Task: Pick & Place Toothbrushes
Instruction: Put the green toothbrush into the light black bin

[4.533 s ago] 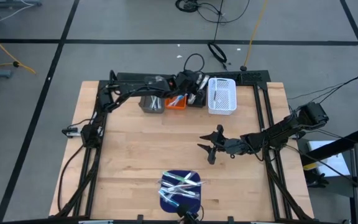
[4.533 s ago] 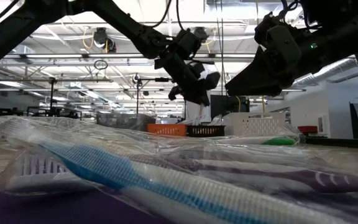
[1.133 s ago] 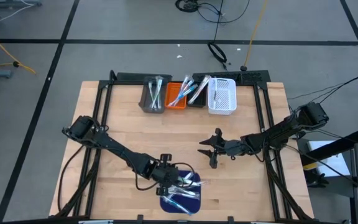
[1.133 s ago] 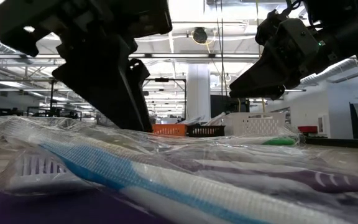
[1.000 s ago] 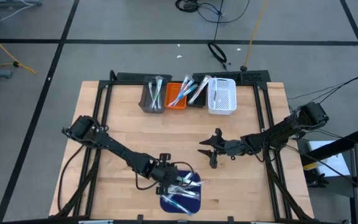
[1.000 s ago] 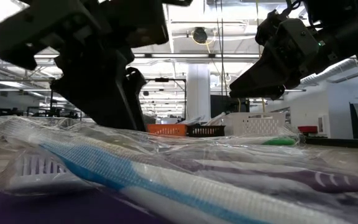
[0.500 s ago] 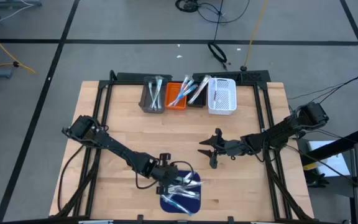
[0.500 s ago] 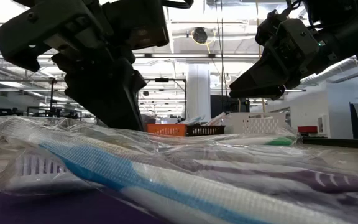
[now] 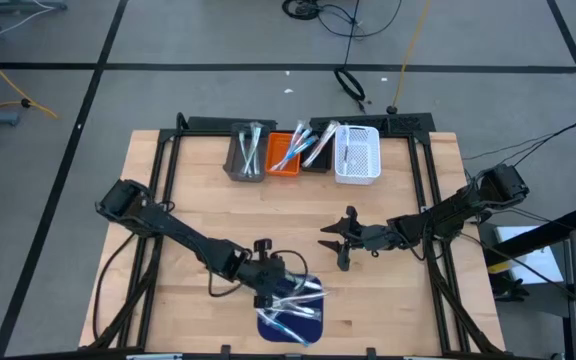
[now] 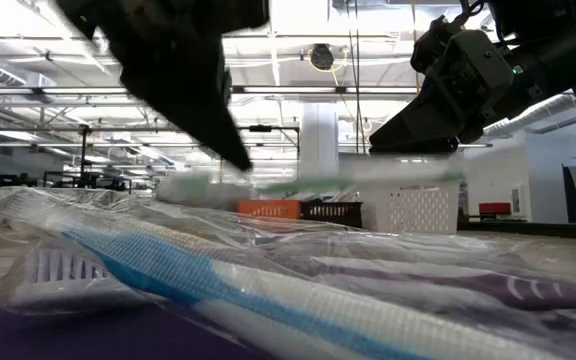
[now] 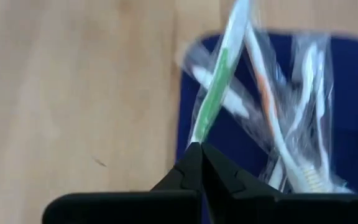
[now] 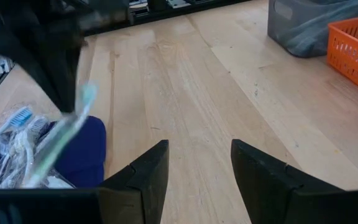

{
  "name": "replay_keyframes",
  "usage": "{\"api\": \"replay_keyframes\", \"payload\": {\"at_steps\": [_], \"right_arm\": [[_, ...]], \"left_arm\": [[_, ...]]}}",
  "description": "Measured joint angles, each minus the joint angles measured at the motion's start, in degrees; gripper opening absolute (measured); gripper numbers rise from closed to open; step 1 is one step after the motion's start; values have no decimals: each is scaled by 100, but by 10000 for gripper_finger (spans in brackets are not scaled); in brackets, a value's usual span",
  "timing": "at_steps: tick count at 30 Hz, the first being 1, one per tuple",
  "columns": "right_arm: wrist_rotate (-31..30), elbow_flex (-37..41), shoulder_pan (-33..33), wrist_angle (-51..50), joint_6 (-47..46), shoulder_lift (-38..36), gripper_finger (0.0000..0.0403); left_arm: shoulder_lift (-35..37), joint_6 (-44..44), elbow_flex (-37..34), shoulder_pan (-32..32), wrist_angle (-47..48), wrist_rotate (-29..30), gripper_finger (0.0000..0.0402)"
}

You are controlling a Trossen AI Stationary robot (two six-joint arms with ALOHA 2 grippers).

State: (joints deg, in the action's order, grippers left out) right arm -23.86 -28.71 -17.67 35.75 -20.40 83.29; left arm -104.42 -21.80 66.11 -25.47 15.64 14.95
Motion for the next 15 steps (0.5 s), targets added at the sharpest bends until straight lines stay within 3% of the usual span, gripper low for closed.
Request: {"api": "replay_keyframes", "payload": {"at_steps": [9,15], "right_arm": [[15,0,-4,6,2,0,164],[17,0,-5,456,90,0,165]], "left_arm": [[1094,-24,2,-137,229,1466,0],[1374,-44,11,-210,132,2208,0]]}}
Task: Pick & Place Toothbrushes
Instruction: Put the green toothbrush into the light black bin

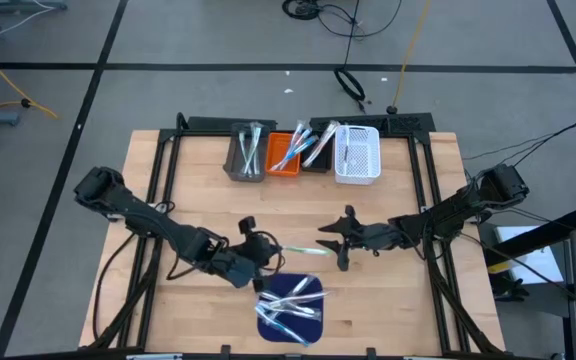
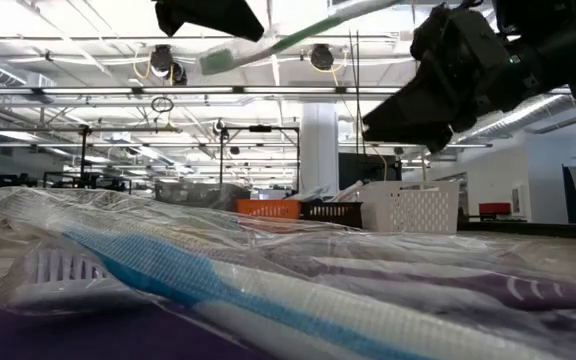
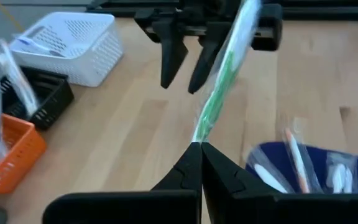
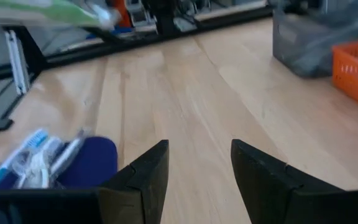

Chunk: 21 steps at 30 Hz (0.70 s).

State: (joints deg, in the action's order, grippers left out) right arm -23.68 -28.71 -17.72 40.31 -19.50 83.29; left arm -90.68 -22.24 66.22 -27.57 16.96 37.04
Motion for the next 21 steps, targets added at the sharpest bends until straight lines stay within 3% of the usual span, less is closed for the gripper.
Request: {"api": "replay_keyframes", "payload": {"at_steps": [10,21], "right_arm": [[458,2,-4,1307,712,0,165],[743,2,-202,1890,1042,0,165]], "left_arm": [[-2,8,-2,28,-135,638,0],[-2,319,-2,259,-443,669,0]]}}
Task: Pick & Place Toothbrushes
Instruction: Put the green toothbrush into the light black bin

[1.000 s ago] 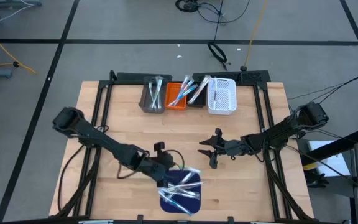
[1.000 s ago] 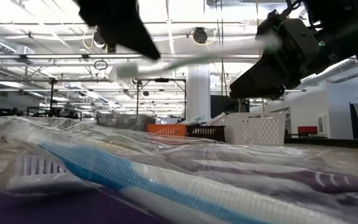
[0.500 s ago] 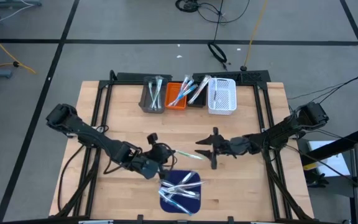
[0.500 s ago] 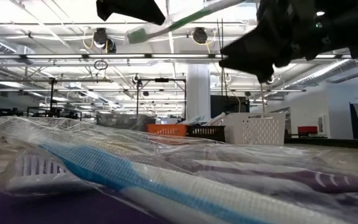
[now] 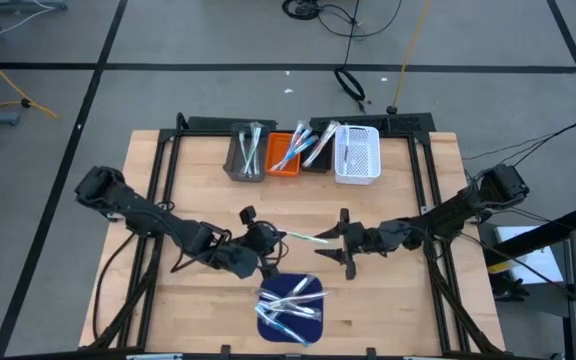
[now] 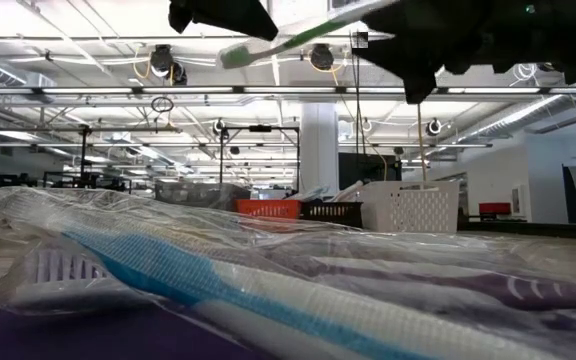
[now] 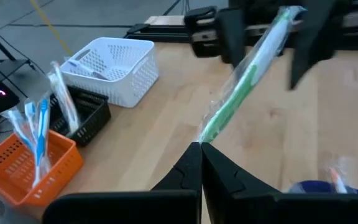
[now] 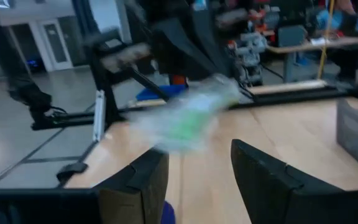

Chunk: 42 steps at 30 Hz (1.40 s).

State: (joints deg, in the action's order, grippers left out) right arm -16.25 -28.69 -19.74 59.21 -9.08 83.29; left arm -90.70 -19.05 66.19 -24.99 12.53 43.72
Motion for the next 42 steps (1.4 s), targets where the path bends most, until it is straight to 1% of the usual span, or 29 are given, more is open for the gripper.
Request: {"api": "replay_keyframes", "payload": {"at_steps": [6,9,11,14,16,17,18,19,25,30,32,37,39,42], "right_arm": [[-27,0,-119,450,323,0,164],[-287,0,-117,563,338,-2,163],[-405,0,-117,615,380,-2,152],[-449,-1,-117,760,496,-1,113],[-455,-2,-117,755,531,-2,71],[-463,-2,-117,755,559,-2,42],[-474,-2,-117,759,615,-2,24],[-474,-2,-118,760,662,-2,19],[-487,-2,-125,745,683,-2,18],[-494,-2,-125,700,670,-22,18],[-500,-4,-121,549,649,-113,18],[-497,-5,-46,-416,418,-647,18],[-654,-37,-42,-923,376,-929,18],[-768,-140,5,-1766,331,-1331,18]], "left_arm": [[0,73,0,109,-66,-169,0],[0,81,0,113,-84,-173,0],[0,82,0,113,-83,-175,0],[0,88,0,113,-85,-177,0],[0,88,0,113,-85,-177,0],[0,88,0,113,-84,-182,0],[0,88,0,113,-80,-196,0],[0,88,0,113,-79,-193,0],[-2,90,-1,117,-75,-194,0],[57,585,-7,117,-11,-213,1],[82,659,-7,117,-32,-225,1],[337,697,1,112,218,-256,18],[489,622,-15,100,560,-286,30],[542,425,4,162,484,-547,52]]}}
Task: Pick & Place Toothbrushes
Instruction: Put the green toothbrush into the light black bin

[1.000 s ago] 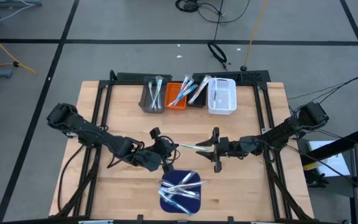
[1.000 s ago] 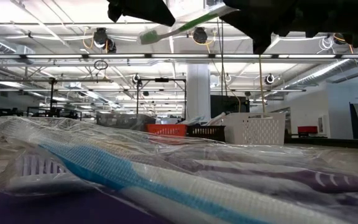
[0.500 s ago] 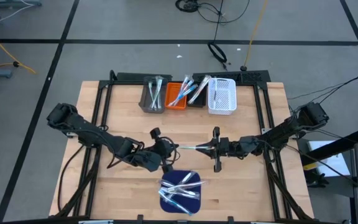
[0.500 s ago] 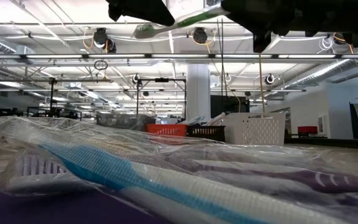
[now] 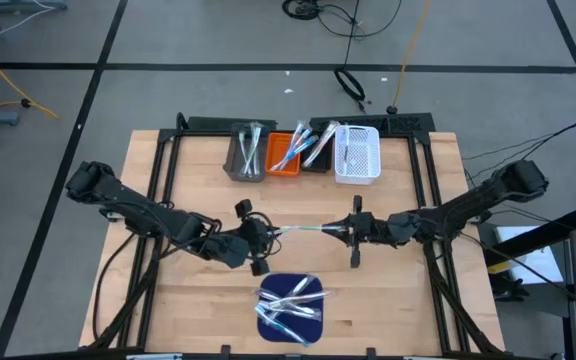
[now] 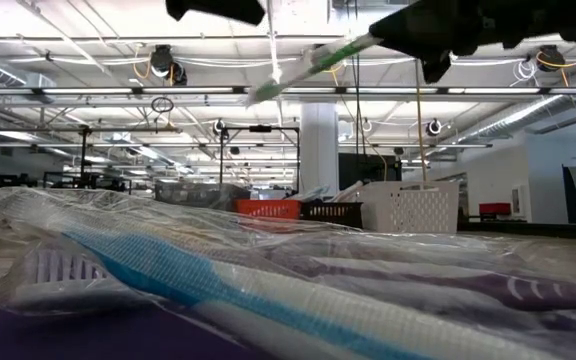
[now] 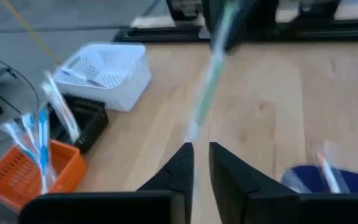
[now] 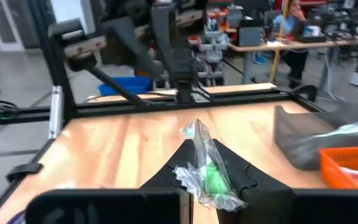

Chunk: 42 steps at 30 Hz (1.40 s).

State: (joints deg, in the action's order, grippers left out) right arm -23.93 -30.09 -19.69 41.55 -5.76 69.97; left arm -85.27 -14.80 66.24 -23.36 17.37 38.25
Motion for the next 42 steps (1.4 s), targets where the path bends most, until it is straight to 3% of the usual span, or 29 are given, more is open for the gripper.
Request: {"api": "replay_keyframes", "payload": {"at_steps": [8,16,29,42], "right_arm": [[33,-1414,305,-2983,-76,-260,18],[623,-2408,597,-4192,18,85,18],[1231,-3403,1136,-4865,277,979,18],[1525,-3507,1238,-4914,410,990,18]], "left_arm": [[-117,-36,-15,239,58,-436,110],[-136,-7,-13,507,28,-480,143],[-188,83,-9,807,-58,-917,161],[-188,75,-7,1135,-114,-1277,161]]}}
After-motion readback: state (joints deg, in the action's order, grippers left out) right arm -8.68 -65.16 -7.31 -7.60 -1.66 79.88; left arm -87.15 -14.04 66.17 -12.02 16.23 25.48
